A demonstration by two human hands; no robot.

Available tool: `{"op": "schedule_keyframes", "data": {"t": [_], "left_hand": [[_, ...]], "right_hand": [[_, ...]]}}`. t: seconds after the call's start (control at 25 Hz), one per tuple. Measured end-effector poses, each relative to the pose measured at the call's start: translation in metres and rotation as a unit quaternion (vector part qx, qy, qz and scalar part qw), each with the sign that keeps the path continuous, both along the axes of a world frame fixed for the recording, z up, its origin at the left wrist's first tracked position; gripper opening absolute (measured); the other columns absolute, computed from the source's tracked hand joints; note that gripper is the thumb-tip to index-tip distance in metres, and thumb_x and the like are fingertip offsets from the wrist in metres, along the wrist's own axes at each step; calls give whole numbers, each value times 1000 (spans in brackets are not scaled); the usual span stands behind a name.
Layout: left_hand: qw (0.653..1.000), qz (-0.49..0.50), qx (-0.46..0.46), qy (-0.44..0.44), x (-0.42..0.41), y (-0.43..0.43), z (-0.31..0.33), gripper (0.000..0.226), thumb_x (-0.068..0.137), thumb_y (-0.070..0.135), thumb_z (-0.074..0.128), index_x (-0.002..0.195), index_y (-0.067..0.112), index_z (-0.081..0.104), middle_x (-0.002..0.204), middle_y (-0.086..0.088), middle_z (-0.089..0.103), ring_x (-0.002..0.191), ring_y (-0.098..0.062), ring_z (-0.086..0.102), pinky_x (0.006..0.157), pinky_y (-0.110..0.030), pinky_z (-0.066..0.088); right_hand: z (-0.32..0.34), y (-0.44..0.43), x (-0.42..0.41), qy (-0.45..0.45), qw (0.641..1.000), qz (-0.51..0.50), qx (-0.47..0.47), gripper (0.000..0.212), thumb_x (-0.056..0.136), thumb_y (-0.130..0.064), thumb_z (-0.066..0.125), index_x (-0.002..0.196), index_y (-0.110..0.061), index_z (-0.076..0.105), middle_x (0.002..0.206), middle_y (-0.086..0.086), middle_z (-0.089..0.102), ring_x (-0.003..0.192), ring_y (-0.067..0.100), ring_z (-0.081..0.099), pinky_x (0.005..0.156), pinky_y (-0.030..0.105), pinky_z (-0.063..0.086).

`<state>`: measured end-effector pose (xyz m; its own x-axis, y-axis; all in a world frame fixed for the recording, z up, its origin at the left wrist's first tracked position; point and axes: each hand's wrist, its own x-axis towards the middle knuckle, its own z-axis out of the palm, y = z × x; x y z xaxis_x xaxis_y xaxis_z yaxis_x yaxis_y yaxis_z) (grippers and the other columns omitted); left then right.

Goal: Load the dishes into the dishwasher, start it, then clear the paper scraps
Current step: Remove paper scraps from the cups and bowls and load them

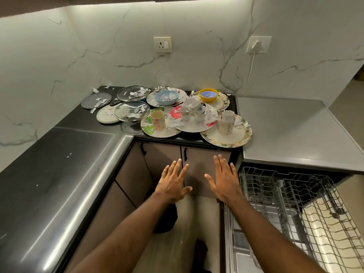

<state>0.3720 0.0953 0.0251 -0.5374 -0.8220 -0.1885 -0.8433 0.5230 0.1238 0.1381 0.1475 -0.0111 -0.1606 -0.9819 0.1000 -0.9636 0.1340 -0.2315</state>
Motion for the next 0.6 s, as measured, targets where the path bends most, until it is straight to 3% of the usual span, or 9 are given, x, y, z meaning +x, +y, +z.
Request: {"op": "schedule_keyframes", "data": {"t": [0.24,0.44,0.6], "left_hand": [[1000,-15,-6,-18,-31,-108,5,93,99,64,47,164,27,-8,169,-6,-24,156,-25,-21,126,-45,-8],[1000,-13,10,-8,-72,-188,12,93,99,64,48,165,26,-6,169,-5,-24,156,-24,-20,122,-41,-12],[999,-19,39,15,-112,-225,14,95,98,65,50,165,26,-4,170,-5,-21,157,-26,-17,125,-47,-3]], "right_hand": [[0,-96,-33,-7,999,-8,-38,87,103,-63,39,167,-18,3,175,6,3,161,25,10,130,49,9],[14,-175,-87,-68,993,-50,-78,85,101,-54,54,166,-15,16,173,9,17,158,28,20,129,50,14],[25,-221,-124,-102,982,-105,-117,91,97,-50,65,164,-10,19,169,14,26,154,33,30,124,54,24]]}}
